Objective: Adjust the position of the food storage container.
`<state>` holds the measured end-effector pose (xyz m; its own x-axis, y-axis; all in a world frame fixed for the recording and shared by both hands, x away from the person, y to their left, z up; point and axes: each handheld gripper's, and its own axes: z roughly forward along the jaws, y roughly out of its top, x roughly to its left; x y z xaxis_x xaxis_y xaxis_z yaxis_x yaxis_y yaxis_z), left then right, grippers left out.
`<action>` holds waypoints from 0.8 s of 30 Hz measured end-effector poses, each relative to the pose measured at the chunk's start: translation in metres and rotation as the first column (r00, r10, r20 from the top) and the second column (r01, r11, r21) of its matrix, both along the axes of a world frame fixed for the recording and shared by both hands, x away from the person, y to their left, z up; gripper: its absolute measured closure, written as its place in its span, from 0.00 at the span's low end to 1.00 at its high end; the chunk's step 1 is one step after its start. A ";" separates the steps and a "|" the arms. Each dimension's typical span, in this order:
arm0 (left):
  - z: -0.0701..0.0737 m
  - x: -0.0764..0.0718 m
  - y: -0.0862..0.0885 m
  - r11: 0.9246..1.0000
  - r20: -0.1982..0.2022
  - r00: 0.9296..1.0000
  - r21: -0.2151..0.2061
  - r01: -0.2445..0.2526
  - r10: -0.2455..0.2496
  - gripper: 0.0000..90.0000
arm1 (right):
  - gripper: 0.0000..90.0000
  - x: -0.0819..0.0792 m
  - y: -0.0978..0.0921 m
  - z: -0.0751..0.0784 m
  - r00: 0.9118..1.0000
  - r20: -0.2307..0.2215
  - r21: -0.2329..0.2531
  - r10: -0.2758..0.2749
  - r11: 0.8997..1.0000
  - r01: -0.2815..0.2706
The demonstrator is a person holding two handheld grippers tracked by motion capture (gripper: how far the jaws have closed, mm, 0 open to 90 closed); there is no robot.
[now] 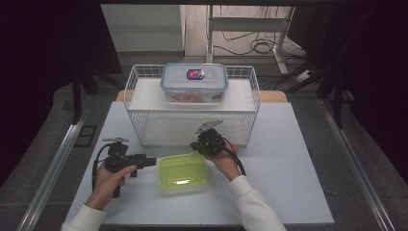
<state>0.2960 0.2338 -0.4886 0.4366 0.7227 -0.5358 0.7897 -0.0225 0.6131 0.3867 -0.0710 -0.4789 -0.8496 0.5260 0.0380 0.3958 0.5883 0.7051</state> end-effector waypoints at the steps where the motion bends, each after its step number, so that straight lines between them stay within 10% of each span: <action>1: 0.000 0.000 -0.001 1.000 0.001 1.000 0.006 0.003 -0.003 0.35 | 0.99 0.002 0.000 -0.002 1.000 -0.006 -0.011 -0.006 1.000 0.006; 24: -0.001 -0.001 -0.001 1.000 0.001 1.000 0.005 0.005 -0.005 0.34 | 0.99 -0.007 -0.012 -0.010 1.000 -0.020 -0.021 -0.004 1.000 0.003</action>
